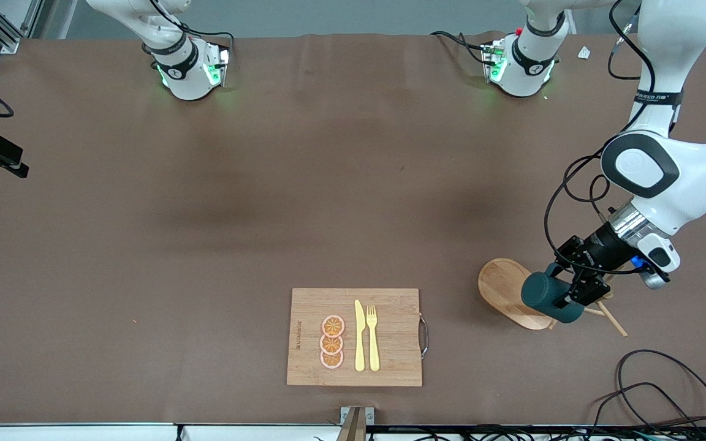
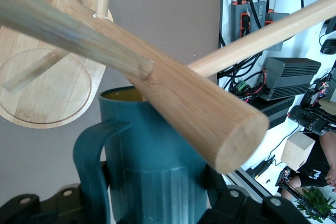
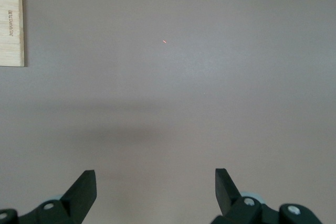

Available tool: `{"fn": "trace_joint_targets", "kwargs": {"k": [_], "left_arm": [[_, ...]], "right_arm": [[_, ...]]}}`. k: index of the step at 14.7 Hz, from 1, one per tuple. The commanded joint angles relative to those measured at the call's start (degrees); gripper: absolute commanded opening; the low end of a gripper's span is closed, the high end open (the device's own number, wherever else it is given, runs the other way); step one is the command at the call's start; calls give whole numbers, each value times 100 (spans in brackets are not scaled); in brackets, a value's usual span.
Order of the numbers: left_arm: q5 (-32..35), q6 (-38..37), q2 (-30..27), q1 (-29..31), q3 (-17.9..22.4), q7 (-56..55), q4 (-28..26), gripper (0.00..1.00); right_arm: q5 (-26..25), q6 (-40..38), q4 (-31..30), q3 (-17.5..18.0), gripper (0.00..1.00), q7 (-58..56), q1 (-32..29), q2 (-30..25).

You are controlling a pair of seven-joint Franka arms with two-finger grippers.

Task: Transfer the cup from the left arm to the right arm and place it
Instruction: 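Lift the teal mug off the stand with the left gripper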

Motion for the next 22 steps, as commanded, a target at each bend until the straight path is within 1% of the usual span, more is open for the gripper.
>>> {"fn": "trace_joint_targets", "kwargs": {"k": [1,4,6,8,10,11,13,14,17,18,20,22], "left_arm": [[-99,-40,-138,17,-43,-41,3,58],[-46,-303,-340,26,-34,-93,-23,58],[-37,-409,-542,17,-34,-102,-145,58],[24,-427,-771,-35,-148,-146,-269,58],[400,-444,-938,-70,-262,-557,-304,58],[751,-453,-991,-114,-376,-916,-296,58],[1751,-453,-1018,-141,-648,-1803,-234,58],[2313,-453,-1009,-141,-850,-2242,-173,58],[3598,-453,-930,-211,-1307,-3263,-6,58],[4002,-453,-852,-368,-1370,-3545,38,58],[4819,-453,-633,-806,-1361,-4177,213,58],[5890,-480,-264,-1281,-1361,-5046,529,58]], "right_arm": [[-1,21,-14,10,100,-40,-21,-25],[-1,38,-5,10,100,-40,5,-25],[-1,-5,-5,10,100,-40,-3,-34],[-1,-23,-23,10,100,-40,-30,-34],[-1,12,-23,1,100,-49,-39,-25],[-1,38,-23,1,100,-49,-30,-25],[-1,38,-14,1,100,-31,-4,-25],[-1,21,-23,1,100,-22,-4,-25],[-1,29,-14,1,100,4,-4,-25],[-1,47,-14,10,100,4,5,-25],[-1,47,-14,10,100,22,5,-25],[-1,47,-14,10,100,13,-3,-25]]}}
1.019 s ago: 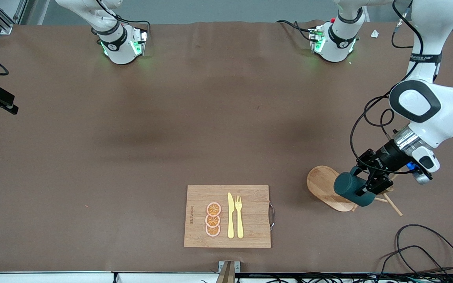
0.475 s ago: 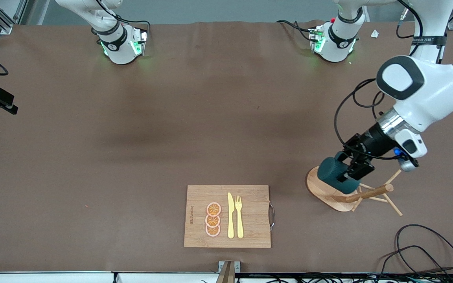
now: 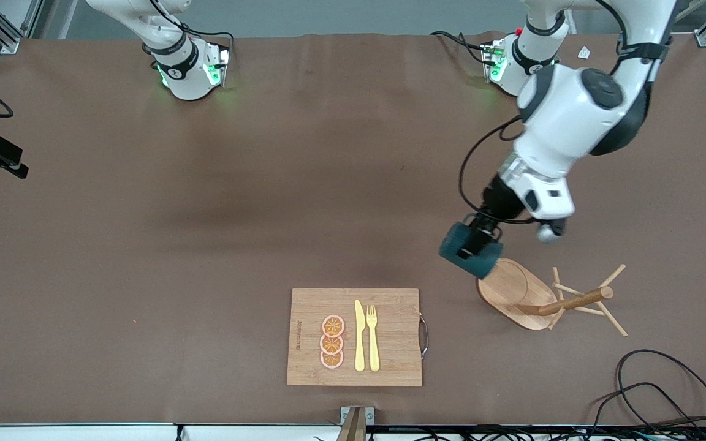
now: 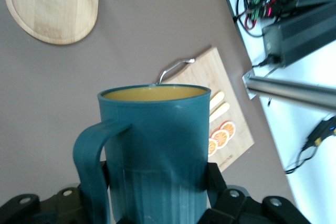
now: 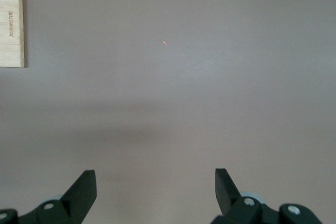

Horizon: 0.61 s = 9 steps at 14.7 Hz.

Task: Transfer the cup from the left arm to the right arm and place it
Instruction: 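Lift the teal mug off the stand with the left gripper, then carry the teal mug toward the table middle with the left gripper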

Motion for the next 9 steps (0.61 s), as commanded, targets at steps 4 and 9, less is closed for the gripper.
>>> {"fn": "trace_joint_targets", "kwargs": {"k": [4,9], "left_arm": [[3310,-1254,1620,-1495,15,-2336,1613,58],[5071,-2267,2545,-2629,137,-2928,2248,58]], "right_arm": [[-1,-10,-13,4,100,4,-26,-17],[-45,25,-4,4,100,-48,-43,9]]}}
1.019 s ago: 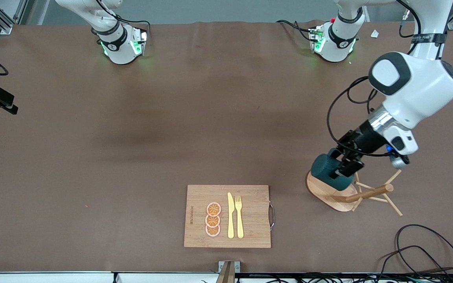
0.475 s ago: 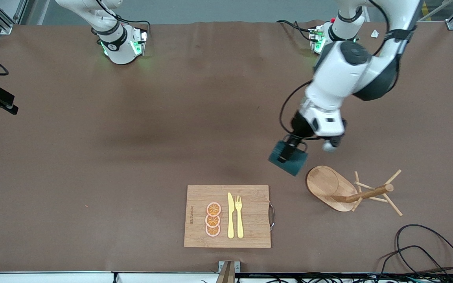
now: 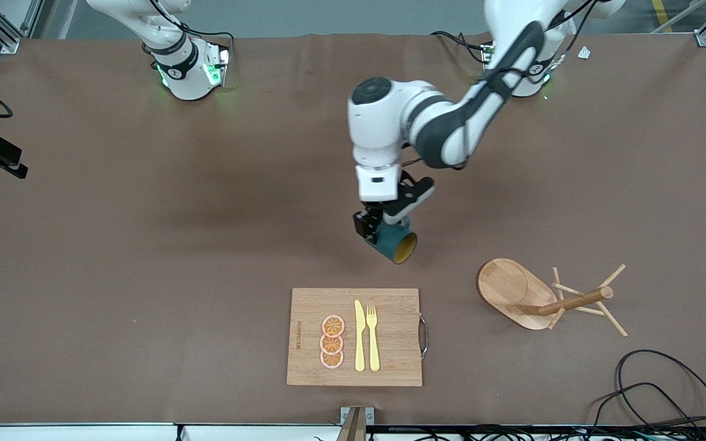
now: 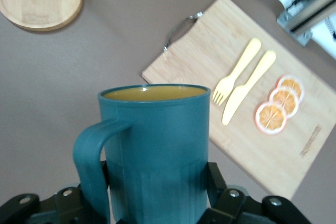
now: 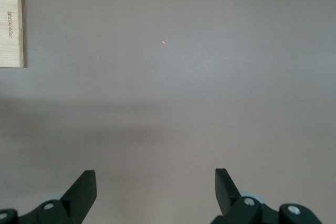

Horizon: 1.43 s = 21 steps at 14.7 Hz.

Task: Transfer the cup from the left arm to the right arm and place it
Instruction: 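Carry the teal mug toward the table middle with the left gripper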

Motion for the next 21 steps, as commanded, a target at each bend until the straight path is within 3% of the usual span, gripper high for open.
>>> {"fn": "trace_joint_targets", "kwargs": {"k": [1,6,12,15,21], "left_arm": [[810,-557,458,-537,117,-12,473,58],[2542,-1708,1003,-1434,354,-99,482,58],[3536,-2202,1460,-2251,600,-1152,499,58],[3967,-2404,1864,-2770,1030,-1776,517,58],[4495,-2484,2375,-2973,1057,-2411,842,58]], "right_arm": [[-16,23,-2,14,100,-56,-57,59],[2,14,-11,14,100,-57,-48,77],[2,93,-20,5,100,-30,-66,95],[2,84,-29,5,100,-13,-109,95],[2,111,-55,5,100,-13,-110,104]]}}
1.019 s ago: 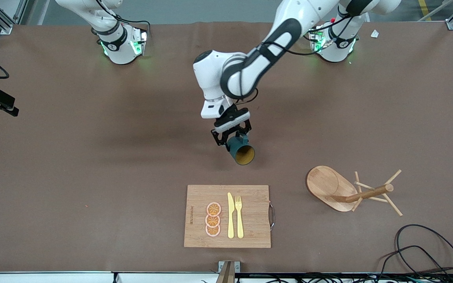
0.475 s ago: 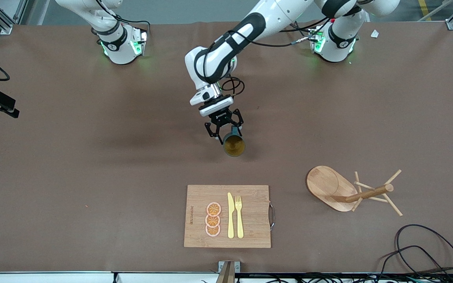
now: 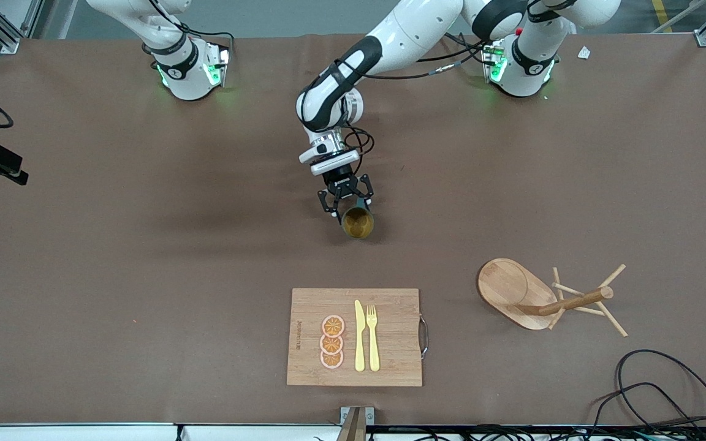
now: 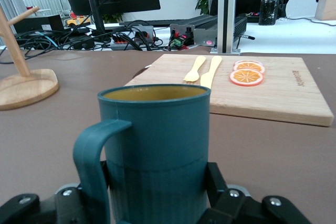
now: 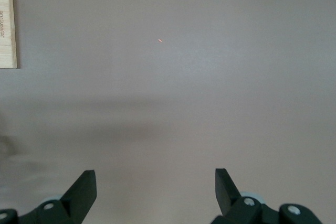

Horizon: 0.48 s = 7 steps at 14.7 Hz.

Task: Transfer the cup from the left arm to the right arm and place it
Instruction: 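Carry the teal mug toward the table middle with the left gripper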

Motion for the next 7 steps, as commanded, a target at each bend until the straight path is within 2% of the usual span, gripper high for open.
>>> {"fn": "trace_joint_targets", "kwargs": {"k": [1,2,3,4,7], "left_arm": [[280,-133,171,-114,50,-21,294,59],[351,-133,215,-131,50,-39,286,70],[352,-142,215,-140,41,-30,268,86],[352,-142,224,-193,41,-30,251,95],[370,-448,496,-359,41,-39,198,98]], "right_arm": [[2,50,-51,34,100,-13,-62,-31],[2,50,-60,34,100,-22,-62,-31],[2,50,-60,34,100,-22,-62,-31],[2,41,-60,34,100,-22,-62,-31],[2,32,-60,34,100,-22,-71,-39]]}}
